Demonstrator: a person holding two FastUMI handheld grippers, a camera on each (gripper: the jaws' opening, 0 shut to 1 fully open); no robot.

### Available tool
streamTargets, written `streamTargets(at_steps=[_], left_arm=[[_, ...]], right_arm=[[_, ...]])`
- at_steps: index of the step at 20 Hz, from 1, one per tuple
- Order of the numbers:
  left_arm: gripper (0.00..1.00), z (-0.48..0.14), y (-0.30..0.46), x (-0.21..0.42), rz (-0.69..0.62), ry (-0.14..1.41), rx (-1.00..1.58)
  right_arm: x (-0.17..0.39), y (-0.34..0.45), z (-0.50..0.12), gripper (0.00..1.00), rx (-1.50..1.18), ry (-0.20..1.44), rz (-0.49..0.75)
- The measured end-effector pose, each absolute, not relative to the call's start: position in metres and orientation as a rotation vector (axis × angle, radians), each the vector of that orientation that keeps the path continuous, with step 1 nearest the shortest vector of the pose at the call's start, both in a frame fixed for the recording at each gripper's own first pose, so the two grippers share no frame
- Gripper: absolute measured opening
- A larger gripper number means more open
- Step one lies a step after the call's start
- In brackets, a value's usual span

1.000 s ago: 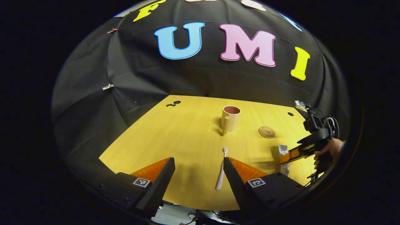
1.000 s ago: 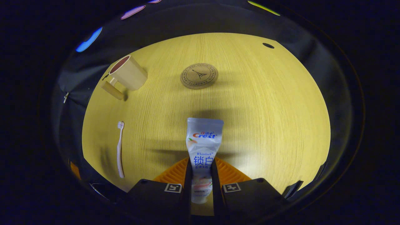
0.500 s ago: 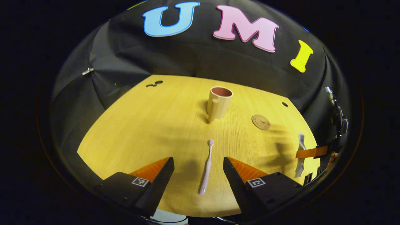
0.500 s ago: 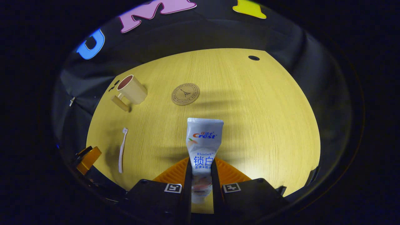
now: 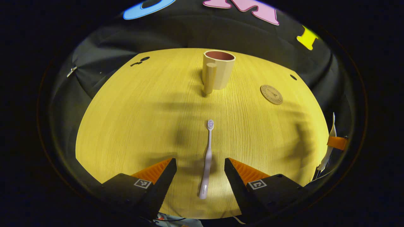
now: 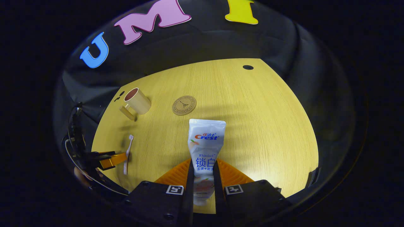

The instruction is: Put the toothbrush and toothpaste on the desktop into the cup, then pick up the cup and place it on the coaster on the desktop.

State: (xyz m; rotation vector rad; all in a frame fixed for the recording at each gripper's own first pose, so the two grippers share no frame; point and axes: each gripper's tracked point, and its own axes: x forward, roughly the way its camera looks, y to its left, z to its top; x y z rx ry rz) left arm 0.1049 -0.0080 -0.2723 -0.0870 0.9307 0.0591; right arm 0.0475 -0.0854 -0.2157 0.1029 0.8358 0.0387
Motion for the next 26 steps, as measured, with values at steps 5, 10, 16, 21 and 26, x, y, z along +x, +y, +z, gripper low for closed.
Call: streamTargets(at_steps=[5,10,16,21,26], left_arm=[[0.86,-0.292,-0.011,0.107,0.06,1.032,-0.103],[0.75,-0.299,-0.005,0.105,0.062,1.087,-0.067],[0.49,-0.3,-0.014,0.104,0.035,1.134,-0.034],[0.14,-0.3,-0.023,0.107,0.004,1.123,-0.015],[0.08,-0.297,-0.021,0.108,0.001,1.071,-0.102]], right_arm=[[0.047,-0.086,-0.212,0.33,0.125,0.817,0.04],[0.051,-0.087,-0.212,0.33,0.145,0.809,0.037],[0.06,-0.078,-0.207,0.33,0.118,0.785,0.073],[0.079,-0.067,-0.196,0.32,0.107,0.749,0.114],[0.106,-0.052,-0.179,0.32,0.093,0.714,0.142]])
